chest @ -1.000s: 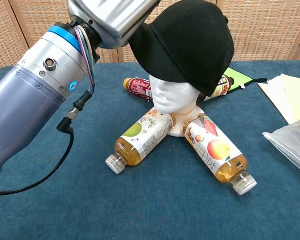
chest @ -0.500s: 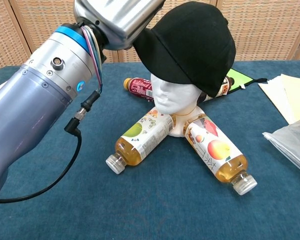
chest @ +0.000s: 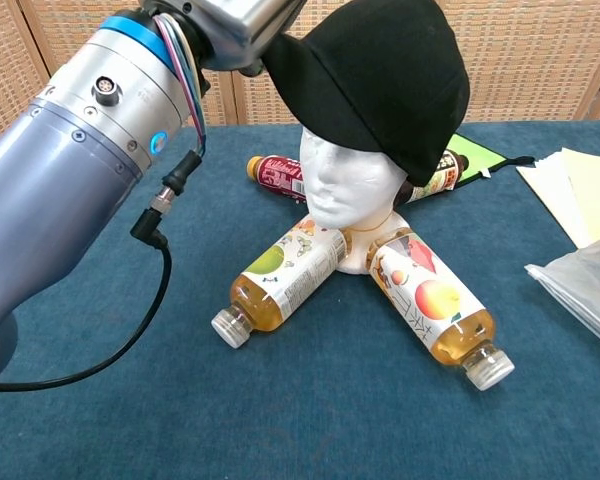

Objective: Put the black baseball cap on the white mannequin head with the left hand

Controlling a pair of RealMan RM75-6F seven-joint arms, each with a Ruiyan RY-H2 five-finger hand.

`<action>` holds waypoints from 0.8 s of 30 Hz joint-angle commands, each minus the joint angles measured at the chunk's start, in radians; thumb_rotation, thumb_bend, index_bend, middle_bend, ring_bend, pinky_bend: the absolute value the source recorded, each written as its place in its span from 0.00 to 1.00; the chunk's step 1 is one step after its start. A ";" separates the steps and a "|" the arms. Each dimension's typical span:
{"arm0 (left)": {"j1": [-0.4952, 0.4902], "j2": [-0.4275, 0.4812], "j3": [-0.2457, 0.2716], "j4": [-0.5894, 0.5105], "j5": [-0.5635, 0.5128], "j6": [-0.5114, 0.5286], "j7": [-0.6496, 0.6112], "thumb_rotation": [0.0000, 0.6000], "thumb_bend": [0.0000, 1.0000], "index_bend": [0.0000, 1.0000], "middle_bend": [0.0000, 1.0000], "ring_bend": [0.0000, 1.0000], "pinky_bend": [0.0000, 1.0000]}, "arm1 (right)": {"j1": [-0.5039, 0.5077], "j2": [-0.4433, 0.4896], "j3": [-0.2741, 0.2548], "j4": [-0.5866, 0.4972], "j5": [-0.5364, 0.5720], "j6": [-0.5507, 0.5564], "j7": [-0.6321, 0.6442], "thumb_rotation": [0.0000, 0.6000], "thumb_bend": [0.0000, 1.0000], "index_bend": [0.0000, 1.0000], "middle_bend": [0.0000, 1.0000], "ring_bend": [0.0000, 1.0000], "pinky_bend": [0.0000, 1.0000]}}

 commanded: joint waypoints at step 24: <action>0.029 -0.110 -0.030 -0.019 -0.133 0.114 -0.026 1.00 1.00 0.78 1.00 1.00 0.95 | 0.002 -0.002 0.000 0.001 -0.002 -0.002 -0.004 1.00 0.05 0.02 0.00 0.00 0.00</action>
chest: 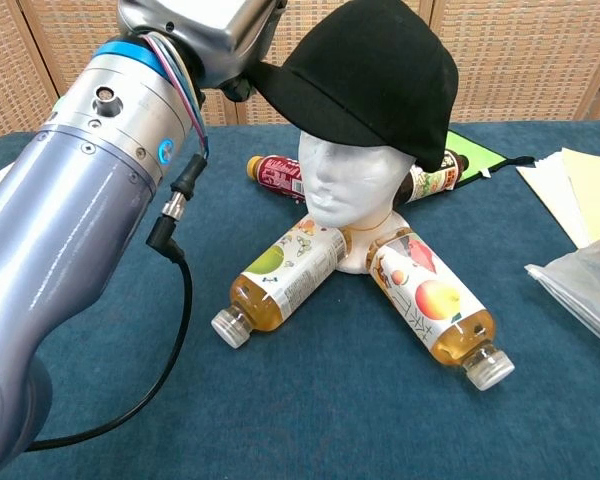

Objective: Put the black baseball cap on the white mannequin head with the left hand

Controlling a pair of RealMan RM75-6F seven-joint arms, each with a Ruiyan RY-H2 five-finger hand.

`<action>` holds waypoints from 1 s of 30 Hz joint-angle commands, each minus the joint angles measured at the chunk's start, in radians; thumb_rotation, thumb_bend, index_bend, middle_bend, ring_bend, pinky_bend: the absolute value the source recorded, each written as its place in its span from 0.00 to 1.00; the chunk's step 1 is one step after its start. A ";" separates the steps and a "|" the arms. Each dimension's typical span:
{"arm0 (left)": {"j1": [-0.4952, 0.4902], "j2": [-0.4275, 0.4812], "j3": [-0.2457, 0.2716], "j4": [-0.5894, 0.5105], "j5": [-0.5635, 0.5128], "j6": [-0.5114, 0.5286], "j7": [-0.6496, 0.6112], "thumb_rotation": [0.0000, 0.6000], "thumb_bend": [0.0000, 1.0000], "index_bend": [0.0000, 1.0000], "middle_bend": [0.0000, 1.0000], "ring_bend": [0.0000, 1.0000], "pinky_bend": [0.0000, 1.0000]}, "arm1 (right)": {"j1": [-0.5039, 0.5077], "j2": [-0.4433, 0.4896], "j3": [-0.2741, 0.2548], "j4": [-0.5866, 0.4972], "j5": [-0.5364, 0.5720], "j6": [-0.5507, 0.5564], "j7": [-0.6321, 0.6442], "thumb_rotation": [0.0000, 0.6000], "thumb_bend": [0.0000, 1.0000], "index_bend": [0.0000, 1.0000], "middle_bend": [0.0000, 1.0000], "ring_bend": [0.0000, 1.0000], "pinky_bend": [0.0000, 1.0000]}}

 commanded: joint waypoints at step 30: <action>0.009 0.077 0.077 -0.061 -0.029 -0.024 0.008 1.00 0.42 0.44 1.00 1.00 0.95 | 0.001 -0.003 -0.003 -0.001 -0.002 -0.004 -0.008 1.00 0.05 0.01 0.00 0.00 0.00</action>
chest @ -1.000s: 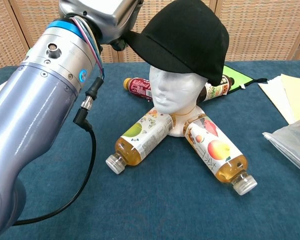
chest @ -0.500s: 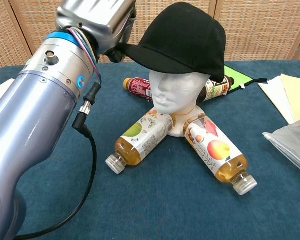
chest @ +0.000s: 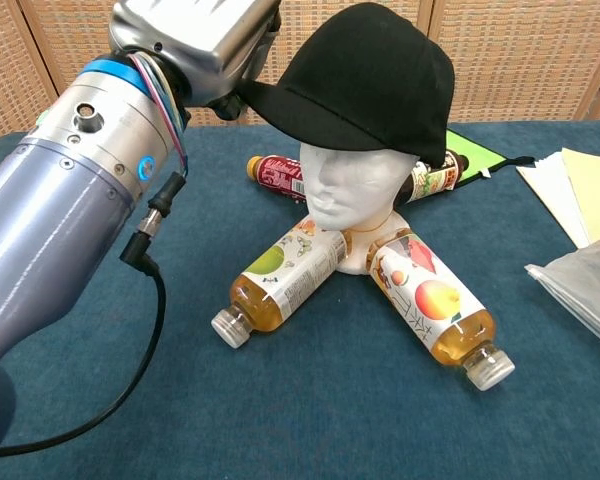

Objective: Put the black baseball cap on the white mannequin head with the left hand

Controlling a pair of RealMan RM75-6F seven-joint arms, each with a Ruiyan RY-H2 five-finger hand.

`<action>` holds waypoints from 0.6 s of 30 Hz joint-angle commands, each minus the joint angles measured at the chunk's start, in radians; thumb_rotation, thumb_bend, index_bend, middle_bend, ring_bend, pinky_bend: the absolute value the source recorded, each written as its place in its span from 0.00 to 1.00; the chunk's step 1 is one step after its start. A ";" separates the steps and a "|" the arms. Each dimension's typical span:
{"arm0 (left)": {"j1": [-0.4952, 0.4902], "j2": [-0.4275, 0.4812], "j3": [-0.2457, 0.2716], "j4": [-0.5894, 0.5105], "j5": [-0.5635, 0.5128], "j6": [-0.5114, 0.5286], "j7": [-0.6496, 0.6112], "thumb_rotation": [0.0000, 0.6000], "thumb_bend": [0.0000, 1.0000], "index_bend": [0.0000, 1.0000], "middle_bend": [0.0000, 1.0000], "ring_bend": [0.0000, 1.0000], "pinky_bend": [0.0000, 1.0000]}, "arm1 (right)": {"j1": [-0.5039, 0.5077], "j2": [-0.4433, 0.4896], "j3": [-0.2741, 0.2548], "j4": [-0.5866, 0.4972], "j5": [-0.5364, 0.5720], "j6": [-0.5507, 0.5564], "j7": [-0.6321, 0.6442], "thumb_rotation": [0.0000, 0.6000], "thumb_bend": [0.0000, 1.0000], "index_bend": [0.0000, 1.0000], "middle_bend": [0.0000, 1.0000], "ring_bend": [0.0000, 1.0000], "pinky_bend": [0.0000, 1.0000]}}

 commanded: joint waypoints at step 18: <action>0.034 0.078 0.063 -0.086 -0.054 -0.032 0.036 1.00 0.01 0.17 1.00 1.00 0.95 | 0.000 -0.004 -0.003 0.000 -0.003 -0.004 -0.009 1.00 0.05 0.01 0.00 0.00 0.00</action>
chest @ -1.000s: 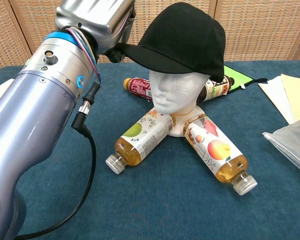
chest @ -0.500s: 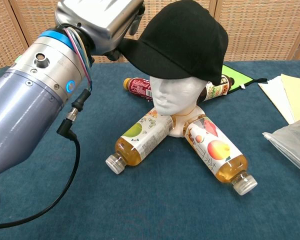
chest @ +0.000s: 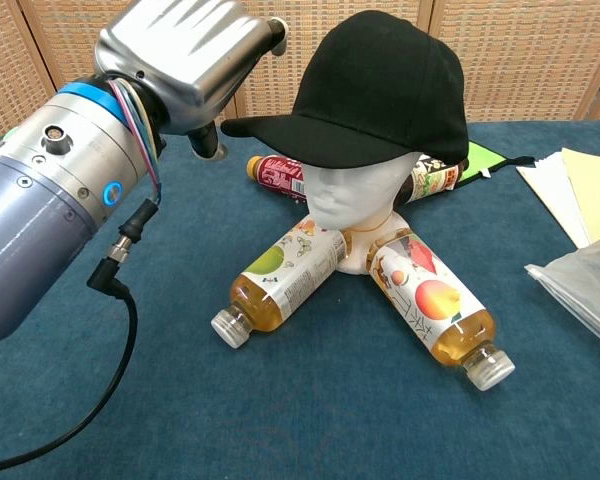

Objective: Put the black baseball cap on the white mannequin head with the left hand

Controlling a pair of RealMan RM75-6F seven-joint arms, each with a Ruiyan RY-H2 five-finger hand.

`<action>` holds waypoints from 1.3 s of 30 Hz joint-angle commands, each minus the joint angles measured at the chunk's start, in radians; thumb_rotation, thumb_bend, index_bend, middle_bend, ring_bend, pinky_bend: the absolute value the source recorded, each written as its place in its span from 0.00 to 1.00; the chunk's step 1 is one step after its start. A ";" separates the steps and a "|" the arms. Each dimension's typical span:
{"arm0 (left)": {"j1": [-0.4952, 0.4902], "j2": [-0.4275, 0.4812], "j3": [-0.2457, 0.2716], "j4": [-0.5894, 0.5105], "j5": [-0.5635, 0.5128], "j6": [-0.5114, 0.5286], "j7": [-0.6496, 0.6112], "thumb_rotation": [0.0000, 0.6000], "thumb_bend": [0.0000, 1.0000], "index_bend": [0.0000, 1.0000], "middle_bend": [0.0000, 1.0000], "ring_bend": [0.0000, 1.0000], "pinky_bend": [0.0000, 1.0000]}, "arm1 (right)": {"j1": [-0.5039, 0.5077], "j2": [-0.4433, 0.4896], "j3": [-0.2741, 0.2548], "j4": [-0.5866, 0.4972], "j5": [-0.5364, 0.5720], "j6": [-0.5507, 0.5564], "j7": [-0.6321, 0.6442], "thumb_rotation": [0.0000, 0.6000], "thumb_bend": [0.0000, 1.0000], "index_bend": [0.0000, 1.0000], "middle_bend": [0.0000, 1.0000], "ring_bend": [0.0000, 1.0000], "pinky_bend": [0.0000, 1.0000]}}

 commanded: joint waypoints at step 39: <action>0.515 0.443 0.426 -0.155 0.198 0.306 -0.746 1.00 0.00 0.00 0.00 0.00 0.00 | -0.004 0.007 0.005 -0.010 0.018 -0.013 -0.063 1.00 0.05 0.00 0.00 0.00 0.00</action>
